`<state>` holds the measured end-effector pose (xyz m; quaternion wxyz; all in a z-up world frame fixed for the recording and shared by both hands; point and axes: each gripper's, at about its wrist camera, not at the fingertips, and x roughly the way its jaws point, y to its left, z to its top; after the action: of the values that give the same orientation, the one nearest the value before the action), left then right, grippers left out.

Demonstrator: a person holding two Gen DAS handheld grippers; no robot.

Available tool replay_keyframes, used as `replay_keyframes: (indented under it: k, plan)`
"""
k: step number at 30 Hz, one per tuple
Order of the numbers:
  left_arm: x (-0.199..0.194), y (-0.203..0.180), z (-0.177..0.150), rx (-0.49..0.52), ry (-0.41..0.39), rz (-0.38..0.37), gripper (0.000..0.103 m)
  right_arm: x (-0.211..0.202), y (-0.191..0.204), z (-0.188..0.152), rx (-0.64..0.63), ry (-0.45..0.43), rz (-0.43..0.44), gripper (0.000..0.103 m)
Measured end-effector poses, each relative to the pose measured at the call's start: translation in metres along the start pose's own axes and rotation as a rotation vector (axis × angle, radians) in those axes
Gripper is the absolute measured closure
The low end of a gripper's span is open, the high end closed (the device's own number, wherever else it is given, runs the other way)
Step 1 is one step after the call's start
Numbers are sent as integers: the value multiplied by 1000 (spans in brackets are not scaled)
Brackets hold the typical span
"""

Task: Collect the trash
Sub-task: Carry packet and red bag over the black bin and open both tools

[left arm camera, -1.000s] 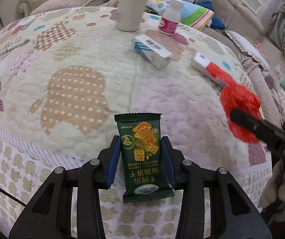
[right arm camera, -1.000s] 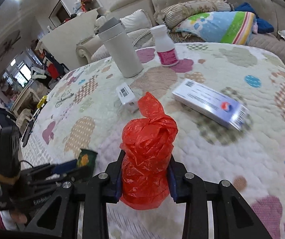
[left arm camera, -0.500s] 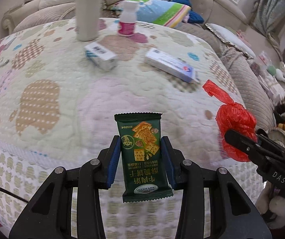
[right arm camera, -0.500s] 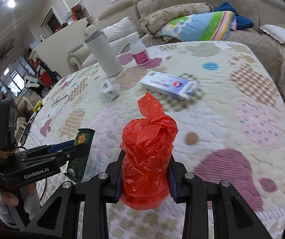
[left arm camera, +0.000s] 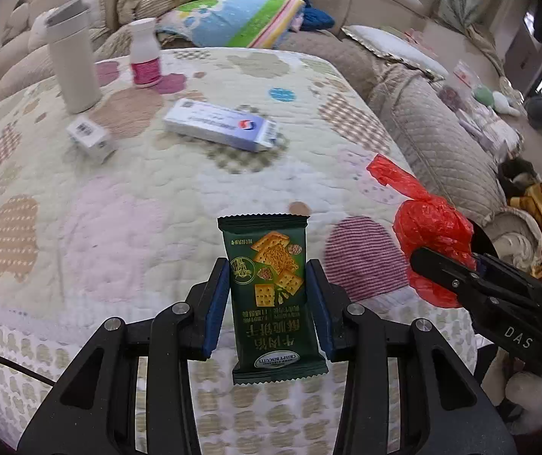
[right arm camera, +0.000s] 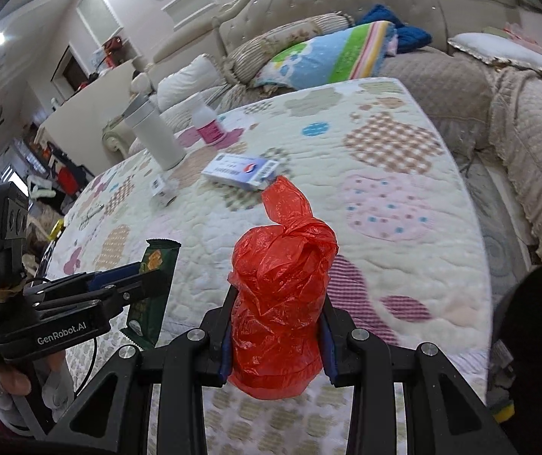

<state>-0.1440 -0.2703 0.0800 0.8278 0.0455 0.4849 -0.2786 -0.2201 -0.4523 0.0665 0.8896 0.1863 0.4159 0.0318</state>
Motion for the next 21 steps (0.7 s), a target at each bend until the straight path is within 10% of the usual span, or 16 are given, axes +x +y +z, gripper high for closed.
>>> replay_keyframes:
  k: [21]
  plan:
    - [20,-115,10,181,29,-115,65,-58,-84,-21,154,-68,-117,69]
